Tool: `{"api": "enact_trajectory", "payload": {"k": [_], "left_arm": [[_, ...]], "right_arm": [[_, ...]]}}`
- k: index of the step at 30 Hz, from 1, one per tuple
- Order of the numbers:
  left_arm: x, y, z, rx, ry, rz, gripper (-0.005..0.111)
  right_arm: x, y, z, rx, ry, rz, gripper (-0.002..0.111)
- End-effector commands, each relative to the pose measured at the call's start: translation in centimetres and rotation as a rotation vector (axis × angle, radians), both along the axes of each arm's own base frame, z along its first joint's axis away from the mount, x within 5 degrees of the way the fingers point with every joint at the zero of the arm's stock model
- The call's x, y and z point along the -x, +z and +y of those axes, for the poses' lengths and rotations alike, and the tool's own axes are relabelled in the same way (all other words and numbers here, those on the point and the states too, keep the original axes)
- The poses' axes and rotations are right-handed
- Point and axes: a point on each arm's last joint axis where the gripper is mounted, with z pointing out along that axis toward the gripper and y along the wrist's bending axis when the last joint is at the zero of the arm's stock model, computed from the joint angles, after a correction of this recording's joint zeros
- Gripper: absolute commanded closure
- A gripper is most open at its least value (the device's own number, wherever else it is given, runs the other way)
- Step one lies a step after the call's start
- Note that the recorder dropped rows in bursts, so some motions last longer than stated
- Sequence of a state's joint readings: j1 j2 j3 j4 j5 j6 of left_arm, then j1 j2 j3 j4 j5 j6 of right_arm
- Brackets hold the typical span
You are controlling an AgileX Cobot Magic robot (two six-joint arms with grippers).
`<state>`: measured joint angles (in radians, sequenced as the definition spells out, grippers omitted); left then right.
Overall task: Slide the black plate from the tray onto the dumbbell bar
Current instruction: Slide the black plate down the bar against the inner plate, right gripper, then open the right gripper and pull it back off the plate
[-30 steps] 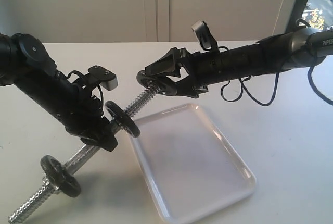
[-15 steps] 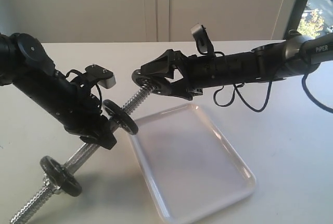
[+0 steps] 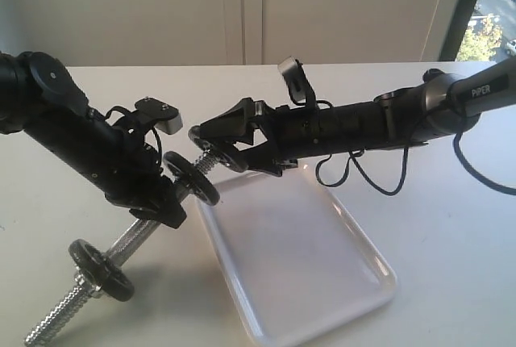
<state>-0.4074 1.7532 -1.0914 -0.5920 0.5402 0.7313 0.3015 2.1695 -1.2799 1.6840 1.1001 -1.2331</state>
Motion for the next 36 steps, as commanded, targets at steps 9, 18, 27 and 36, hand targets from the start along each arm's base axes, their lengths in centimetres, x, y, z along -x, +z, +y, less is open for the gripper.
{"api": "enact_trajectory", "payload": {"k": [9, 18, 27, 36], "left_arm": [[-0.5, 1.7, -0.6, 0.089, 0.084, -0.035, 0.107], [-0.4, 1.7, -0.5, 0.084, 0.074, -0.028, 0.107], [-0.4, 1.6, -0.4, 0.065, 0.059, -0.035, 0.107], [-0.4, 1.5, -0.4, 0.058, 0.057, -0.036, 0.107]], "right_arm": [[2.8, 1.8, 4.3, -0.093, 0.123, -0.017, 0.107], [2.7, 1.7, 4.3, -0.084, 0.114, -0.021, 0.003], [1.6, 1.6, 2.8, -0.078, 0.065, -0.023, 0.003], [0.3, 1.6, 0.4, -0.077, 0.007, -0.020, 0.003]]}}
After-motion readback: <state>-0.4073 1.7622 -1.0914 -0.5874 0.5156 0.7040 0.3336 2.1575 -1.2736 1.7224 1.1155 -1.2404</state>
